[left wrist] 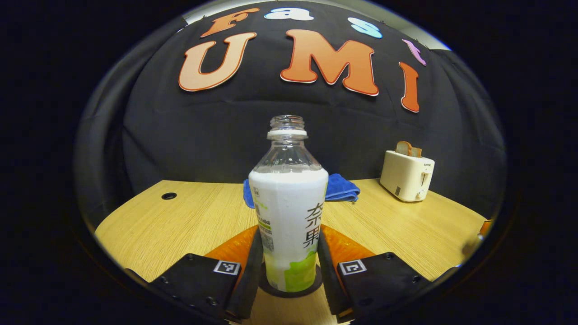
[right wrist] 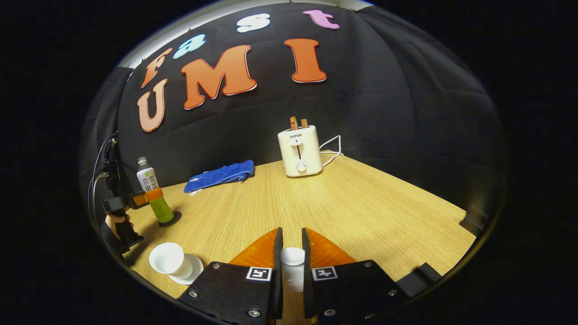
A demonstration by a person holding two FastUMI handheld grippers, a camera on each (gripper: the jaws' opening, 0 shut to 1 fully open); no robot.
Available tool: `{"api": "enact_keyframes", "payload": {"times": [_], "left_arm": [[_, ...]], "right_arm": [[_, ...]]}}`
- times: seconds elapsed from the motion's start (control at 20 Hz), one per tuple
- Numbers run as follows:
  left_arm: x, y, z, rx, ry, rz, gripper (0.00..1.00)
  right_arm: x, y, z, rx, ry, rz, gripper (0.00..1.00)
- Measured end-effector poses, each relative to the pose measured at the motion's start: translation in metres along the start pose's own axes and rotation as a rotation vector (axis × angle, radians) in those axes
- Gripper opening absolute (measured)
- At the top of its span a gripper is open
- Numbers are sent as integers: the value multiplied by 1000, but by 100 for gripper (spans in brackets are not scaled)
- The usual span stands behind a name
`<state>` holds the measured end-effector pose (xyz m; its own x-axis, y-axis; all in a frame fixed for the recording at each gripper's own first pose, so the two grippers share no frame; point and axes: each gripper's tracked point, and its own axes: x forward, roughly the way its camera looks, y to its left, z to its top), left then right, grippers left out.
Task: Open the teacup lid with one hand, grasp the water bottle and pour water into the teacup with the other hand; after pouring, place the water bottle on the coaster and then close the teacup lid.
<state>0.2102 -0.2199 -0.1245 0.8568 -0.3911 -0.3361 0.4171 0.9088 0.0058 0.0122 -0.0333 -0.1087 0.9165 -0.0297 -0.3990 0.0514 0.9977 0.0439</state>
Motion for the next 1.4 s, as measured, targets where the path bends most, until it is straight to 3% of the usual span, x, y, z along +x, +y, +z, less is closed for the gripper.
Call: {"api": "enact_keyframes", "payload": {"times": [0.35, 0.5, 0.6, 0.7, 1.1, 1.4], "left_arm": [[-2, 2, -7, 21, 5, 14, 70], [-5, 4, -12, 21, 14, 16, 87], [-5, 7, -12, 18, 15, 26, 89], [-10, 8, -11, 12, 14, 29, 97], [-46, 9, -12, 30, -19, 37, 96], [-95, 22, -18, 53, -52, 82, 96]], "right_arm": [[-2, 5, 1, -11, -6, 8, 18], [-3, 7, 1, -19, -9, 11, 18], [-2, 9, 1, -24, -9, 13, 18], [-4, 14, 3, -31, -14, 23, 18], [-17, 50, 16, -76, -65, 94, 18], [-30, 101, 17, -123, -97, 201, 18]]}}
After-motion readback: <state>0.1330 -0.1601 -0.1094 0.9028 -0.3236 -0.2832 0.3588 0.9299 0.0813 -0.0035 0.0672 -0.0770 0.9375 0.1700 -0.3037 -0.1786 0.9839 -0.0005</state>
